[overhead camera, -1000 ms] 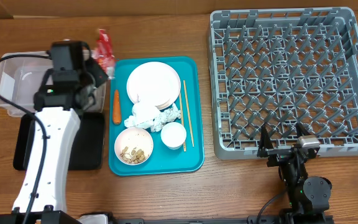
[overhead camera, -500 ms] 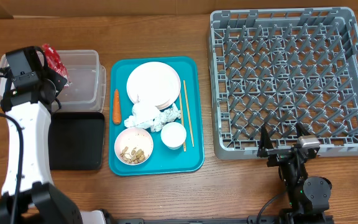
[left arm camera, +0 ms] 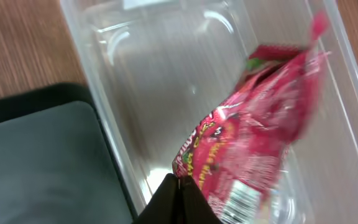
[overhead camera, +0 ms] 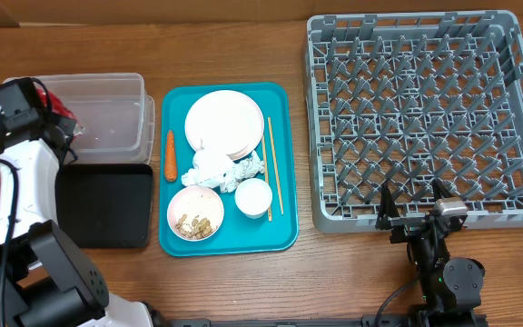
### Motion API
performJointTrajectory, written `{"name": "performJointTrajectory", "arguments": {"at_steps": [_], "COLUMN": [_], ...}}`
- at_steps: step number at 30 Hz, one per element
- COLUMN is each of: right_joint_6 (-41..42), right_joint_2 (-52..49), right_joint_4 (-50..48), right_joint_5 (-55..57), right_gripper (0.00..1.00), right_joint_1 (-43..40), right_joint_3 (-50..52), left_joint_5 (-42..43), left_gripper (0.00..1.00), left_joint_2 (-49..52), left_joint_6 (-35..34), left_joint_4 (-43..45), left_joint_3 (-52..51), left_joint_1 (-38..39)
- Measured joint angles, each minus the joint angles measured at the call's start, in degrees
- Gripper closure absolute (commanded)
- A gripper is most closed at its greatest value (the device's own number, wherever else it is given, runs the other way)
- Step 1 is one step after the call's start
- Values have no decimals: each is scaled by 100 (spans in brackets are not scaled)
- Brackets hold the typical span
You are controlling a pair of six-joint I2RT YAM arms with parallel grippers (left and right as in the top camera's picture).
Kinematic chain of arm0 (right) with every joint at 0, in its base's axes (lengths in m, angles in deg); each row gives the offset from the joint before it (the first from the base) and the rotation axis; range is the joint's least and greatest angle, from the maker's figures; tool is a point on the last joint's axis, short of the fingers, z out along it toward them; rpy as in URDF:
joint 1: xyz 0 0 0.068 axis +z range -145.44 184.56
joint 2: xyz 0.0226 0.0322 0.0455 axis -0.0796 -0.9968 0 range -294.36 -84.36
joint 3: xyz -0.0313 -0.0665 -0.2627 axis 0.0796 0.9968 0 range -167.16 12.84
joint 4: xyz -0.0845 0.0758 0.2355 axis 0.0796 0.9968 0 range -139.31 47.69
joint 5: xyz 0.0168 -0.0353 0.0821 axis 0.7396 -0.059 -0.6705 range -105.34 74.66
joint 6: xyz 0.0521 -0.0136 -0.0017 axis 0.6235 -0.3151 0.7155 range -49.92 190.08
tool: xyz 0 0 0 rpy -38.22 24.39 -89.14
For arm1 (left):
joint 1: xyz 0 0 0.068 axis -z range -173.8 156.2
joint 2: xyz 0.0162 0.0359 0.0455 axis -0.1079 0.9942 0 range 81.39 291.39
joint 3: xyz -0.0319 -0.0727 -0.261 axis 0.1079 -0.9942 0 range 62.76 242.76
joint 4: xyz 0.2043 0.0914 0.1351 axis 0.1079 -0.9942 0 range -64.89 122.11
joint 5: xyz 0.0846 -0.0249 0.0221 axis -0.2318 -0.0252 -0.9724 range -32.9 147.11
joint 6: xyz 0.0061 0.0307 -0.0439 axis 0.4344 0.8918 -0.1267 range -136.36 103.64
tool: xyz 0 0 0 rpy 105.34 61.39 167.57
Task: Sort waste into correct bins and load items into the dishwasher
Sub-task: 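Carry the wrapper left and drop it into the clear bin, then move the left gripper to the crumpled white tissue and grasp it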
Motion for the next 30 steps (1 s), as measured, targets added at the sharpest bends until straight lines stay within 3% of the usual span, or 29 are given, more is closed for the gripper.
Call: {"name": "performJointTrajectory", "arguments": {"at_steps": [1, 5, 9, 13, 19, 30], "right_joint_6": [2, 0, 0, 0, 0, 0], "right_joint_2": [0, 0, 0, 0, 0, 0], "right_joint_4": [-2, 0, 2, 0, 4, 4], "right_joint_5": [-2, 0, -2, 2, 0, 0], "right_gripper": [0, 0, 0, 0, 0, 0], "right_joint_1": [0, 0, 0, 0, 0, 0], "right_joint_3": [-2, -2, 0, -2, -2, -2], "left_joint_5": [0, -2, 2, 68, 634, 4072], "left_gripper": [88, 54, 41, 38, 25, 19], "left_joint_2": [17, 57, 59, 57, -179, -1370], "left_joint_6": [-90, -293, -243, 118, 752, 1976], "left_joint_4": [28, 177, 581, 1003, 870, -354], "left_joint_3": [0, 0, 2, 17, 203, 466], "left_joint_1": [-50, -177, -210, -210, -208, 310]}}
